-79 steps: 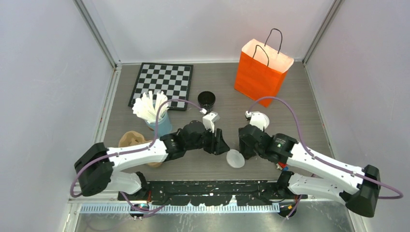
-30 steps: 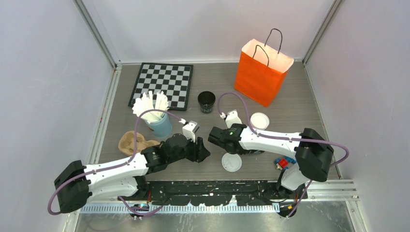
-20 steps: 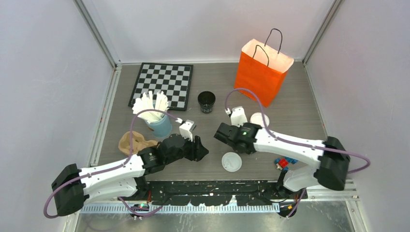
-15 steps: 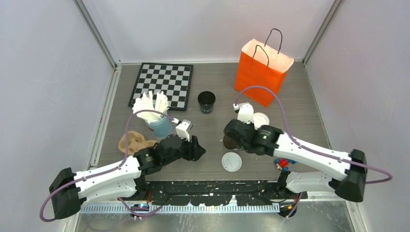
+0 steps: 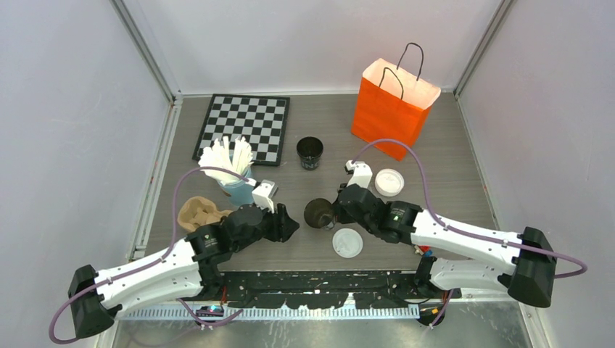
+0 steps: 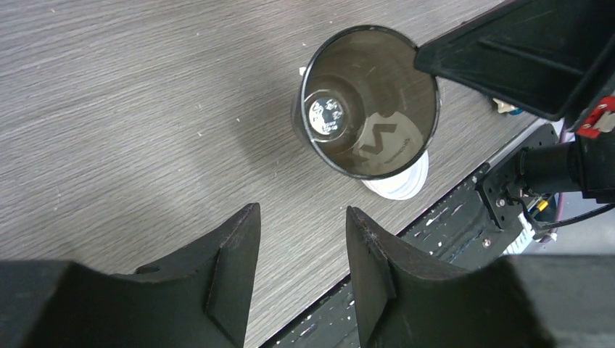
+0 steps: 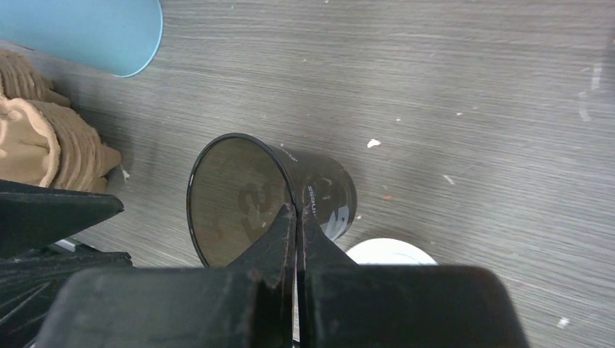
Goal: Pack the takeout coffee
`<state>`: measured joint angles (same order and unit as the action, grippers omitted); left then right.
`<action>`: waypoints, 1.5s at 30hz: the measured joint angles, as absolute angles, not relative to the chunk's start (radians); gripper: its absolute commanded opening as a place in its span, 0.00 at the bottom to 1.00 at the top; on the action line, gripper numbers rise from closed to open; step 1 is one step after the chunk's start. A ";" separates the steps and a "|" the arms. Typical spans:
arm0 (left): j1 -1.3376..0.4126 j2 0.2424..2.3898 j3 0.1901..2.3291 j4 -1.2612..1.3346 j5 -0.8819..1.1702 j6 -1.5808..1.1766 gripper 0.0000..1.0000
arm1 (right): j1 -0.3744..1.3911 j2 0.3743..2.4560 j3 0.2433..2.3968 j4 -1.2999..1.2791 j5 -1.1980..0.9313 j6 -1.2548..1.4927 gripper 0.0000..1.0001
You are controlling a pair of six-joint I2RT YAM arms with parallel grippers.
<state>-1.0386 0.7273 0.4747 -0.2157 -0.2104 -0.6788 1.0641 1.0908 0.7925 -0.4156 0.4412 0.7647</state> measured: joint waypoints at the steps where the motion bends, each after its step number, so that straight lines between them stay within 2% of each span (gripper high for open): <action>1: -1.039 0.725 0.475 -0.223 -0.212 -0.678 0.49 | 1.064 1.102 0.779 -0.387 0.431 0.775 0.01; 5: -1.039 0.725 0.475 -0.241 -0.218 -0.675 0.49 | 1.063 1.153 0.745 -0.305 0.395 0.816 0.01; 7: -1.039 0.732 0.476 -0.245 -0.218 -0.674 0.49 | 1.056 1.176 0.734 -0.275 0.379 0.838 0.05; 16: -1.039 0.785 0.515 -0.262 -0.212 -0.648 0.54 | 1.045 1.158 0.720 -0.294 0.378 0.882 0.39; 25: -1.039 0.802 0.605 -0.336 -0.188 -0.582 0.79 | 1.045 0.941 0.728 -0.522 0.453 0.927 0.36; 26: -1.039 0.802 0.618 -0.353 -0.187 -0.572 0.83 | 1.044 0.929 0.727 -0.550 0.453 0.936 0.36; 27: -1.039 0.801 0.628 -0.368 -0.186 -0.564 0.97 | 1.044 0.922 0.726 -0.574 0.453 0.946 0.36; 28: -1.039 0.801 0.641 -0.386 -0.184 -0.555 0.99 | 1.044 0.918 0.720 -0.593 0.450 0.957 0.36; 38: -1.039 0.727 0.672 -0.501 -0.163 -0.514 1.00 | 1.045 0.960 0.568 -0.660 0.471 1.080 0.35; 45: -1.039 0.637 0.665 -0.523 -0.162 -0.514 0.98 | 1.045 0.991 0.500 -0.610 0.484 1.114 0.31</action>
